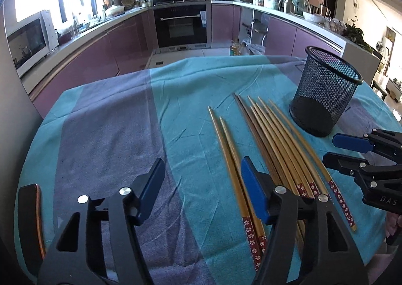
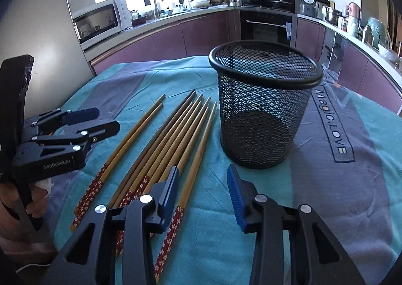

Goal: Organize utensils
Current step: 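Lower the left tool onto a bamboo chopstick and close it while the right tool grasps another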

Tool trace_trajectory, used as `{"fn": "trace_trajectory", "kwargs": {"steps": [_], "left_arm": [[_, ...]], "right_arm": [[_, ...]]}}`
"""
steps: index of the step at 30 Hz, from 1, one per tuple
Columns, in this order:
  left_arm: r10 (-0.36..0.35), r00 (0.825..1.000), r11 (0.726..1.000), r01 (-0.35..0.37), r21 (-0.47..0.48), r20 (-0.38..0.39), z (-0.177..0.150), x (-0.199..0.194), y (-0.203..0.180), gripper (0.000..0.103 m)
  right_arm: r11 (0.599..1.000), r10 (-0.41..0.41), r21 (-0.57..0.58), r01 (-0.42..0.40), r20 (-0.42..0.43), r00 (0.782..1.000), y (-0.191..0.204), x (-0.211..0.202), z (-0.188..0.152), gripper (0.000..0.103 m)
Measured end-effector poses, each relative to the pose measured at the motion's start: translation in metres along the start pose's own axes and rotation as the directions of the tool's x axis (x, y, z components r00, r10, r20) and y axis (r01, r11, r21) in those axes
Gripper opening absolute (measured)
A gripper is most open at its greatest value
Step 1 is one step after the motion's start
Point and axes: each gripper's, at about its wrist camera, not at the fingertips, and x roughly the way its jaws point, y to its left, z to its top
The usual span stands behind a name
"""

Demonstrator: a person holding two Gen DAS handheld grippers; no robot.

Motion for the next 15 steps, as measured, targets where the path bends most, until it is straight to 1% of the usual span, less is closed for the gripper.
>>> {"fn": "trace_trajectory", "kwargs": {"steps": [2, 7, 8, 9, 13, 15], "left_arm": [[-0.012, 0.999, 1.0, 0.012, 0.007, -0.03, -0.002, 0.011, 0.0, 0.061], [-0.028, 0.997, 1.0, 0.029, 0.006, -0.076, -0.004, 0.03, 0.004, 0.059], [-0.038, 0.996, 0.999, 0.038, 0.002, -0.083, -0.004, 0.033, 0.005, 0.058], [-0.043, 0.995, 0.999, 0.043, 0.001, -0.094, -0.003, 0.037, 0.005, 0.054], [-0.037, 0.993, 0.999, 0.039, 0.017, -0.108, 0.003, 0.048, 0.005, 0.051], [-0.051, 0.992, 0.998, 0.053, 0.017, -0.115, 0.008, 0.051, 0.003, 0.046]], "right_arm": [[1.0, 0.003, 0.005, -0.003, -0.012, 1.0, 0.0, 0.004, 0.001, 0.036], [1.0, -0.012, 0.01, 0.013, -0.041, 0.999, -0.001, 0.016, 0.007, 0.032], [1.0, -0.014, 0.012, 0.014, -0.043, 0.999, -0.002, 0.019, 0.007, 0.032], [1.0, -0.015, 0.012, 0.016, -0.047, 0.999, -0.002, 0.02, 0.007, 0.032], [0.999, -0.052, -0.015, 0.051, -0.061, 0.997, 0.004, 0.028, 0.011, 0.031], [0.998, -0.065, -0.028, 0.064, -0.063, 0.996, 0.008, 0.033, 0.016, 0.031]]}}
